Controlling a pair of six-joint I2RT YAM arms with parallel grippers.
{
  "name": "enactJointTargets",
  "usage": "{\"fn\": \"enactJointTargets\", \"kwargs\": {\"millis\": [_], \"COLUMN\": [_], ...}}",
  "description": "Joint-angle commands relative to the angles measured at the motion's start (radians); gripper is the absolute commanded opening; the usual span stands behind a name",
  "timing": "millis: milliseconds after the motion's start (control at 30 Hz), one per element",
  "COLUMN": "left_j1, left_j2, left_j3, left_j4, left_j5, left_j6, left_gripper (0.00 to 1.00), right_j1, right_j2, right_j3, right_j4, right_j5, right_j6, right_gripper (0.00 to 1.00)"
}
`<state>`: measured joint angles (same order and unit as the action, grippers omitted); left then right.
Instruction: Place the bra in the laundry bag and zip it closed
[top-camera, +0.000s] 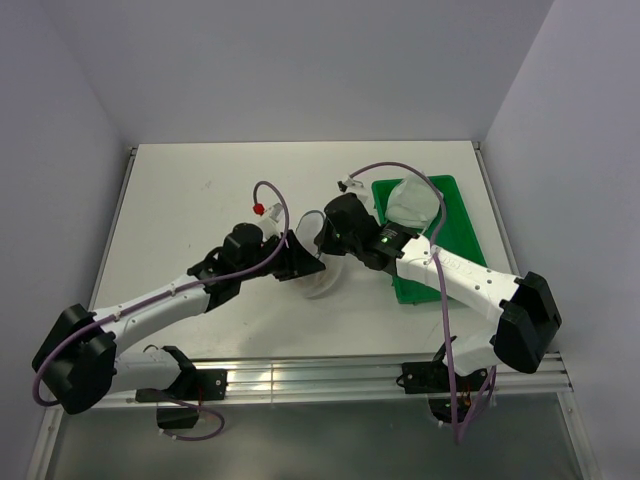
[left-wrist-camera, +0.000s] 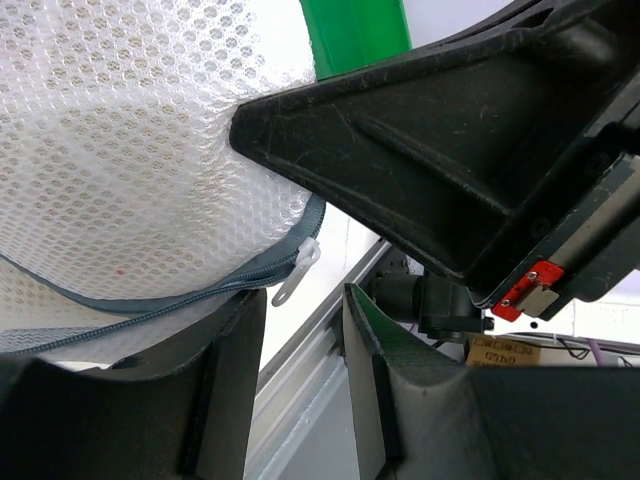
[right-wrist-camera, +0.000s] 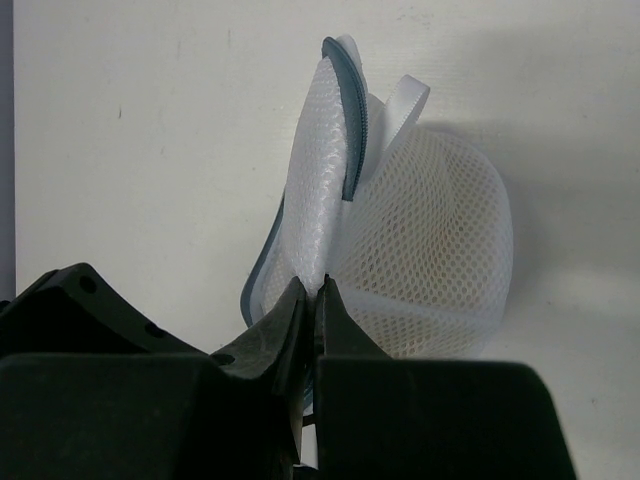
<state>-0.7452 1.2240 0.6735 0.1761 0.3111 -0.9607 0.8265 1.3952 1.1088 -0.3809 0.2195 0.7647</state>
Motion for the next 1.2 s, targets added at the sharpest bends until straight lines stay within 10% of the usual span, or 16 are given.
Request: {"fn": "enactJointTargets", "kwargs": {"millis": [0, 1167], "left_j1": [0.013, 0.033], "left_j2": [0.003, 0.029], "left_j3": [-0.003, 0.060], "left_j4": [0.072, 0.066], "left_j5": [0.023, 0.048], "left_j6": [-0.004, 0.005], "left_gripper": [0.43, 0.24], "right_j1": [-0.004, 0.003], "right_j2": [-0.041, -0.028], "right_j3": [0.006, -0.035], "right_j4": [0.046, 0.056], "right_j5": [-0.008, 0.015], "right_j6": [-0.013, -0.004], "right_gripper": [0.00, 0.00]}}
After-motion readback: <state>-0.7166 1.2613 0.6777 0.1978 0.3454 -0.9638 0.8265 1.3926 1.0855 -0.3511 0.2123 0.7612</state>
